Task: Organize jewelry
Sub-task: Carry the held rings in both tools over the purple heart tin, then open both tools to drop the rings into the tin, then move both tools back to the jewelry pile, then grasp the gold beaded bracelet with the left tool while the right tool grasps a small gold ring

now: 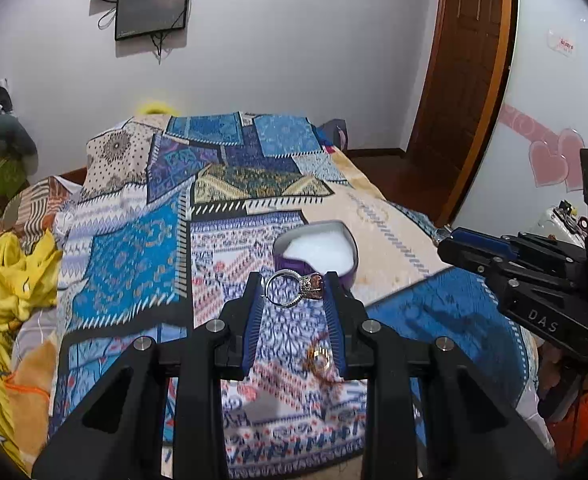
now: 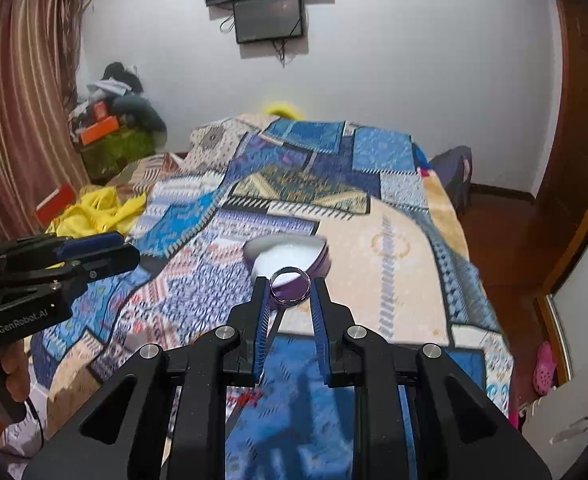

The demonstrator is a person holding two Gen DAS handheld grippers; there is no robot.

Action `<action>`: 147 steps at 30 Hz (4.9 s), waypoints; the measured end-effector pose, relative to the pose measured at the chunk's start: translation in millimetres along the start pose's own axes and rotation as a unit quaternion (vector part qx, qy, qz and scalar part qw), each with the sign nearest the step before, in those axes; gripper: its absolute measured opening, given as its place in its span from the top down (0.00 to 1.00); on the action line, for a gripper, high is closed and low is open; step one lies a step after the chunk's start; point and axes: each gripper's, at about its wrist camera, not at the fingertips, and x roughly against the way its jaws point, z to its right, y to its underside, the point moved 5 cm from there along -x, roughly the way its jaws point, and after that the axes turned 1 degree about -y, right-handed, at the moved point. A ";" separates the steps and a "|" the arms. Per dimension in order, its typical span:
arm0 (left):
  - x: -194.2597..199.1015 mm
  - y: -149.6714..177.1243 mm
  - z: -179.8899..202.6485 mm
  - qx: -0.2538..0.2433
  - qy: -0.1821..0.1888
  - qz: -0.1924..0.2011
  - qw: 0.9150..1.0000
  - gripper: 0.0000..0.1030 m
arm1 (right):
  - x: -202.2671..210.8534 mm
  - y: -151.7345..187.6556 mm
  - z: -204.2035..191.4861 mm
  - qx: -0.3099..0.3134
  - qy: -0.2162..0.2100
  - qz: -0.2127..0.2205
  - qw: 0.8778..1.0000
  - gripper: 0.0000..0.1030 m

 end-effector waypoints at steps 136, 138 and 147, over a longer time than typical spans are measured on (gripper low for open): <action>-88.6 71.6 5.2 0.015 0.072 -0.159 0.985 0.88 | -43.4 61.2 2.4 -0.008 -0.010 -0.119 0.993 0.65; -88.1 71.7 8.5 0.005 0.073 -0.159 0.985 0.89 | -41.4 60.2 2.7 -0.009 -0.010 -0.117 0.993 0.65; -62.4 59.1 1.3 0.021 0.071 -0.122 0.990 0.98 | -36.6 53.2 -1.7 -0.004 -0.006 -0.110 0.994 0.65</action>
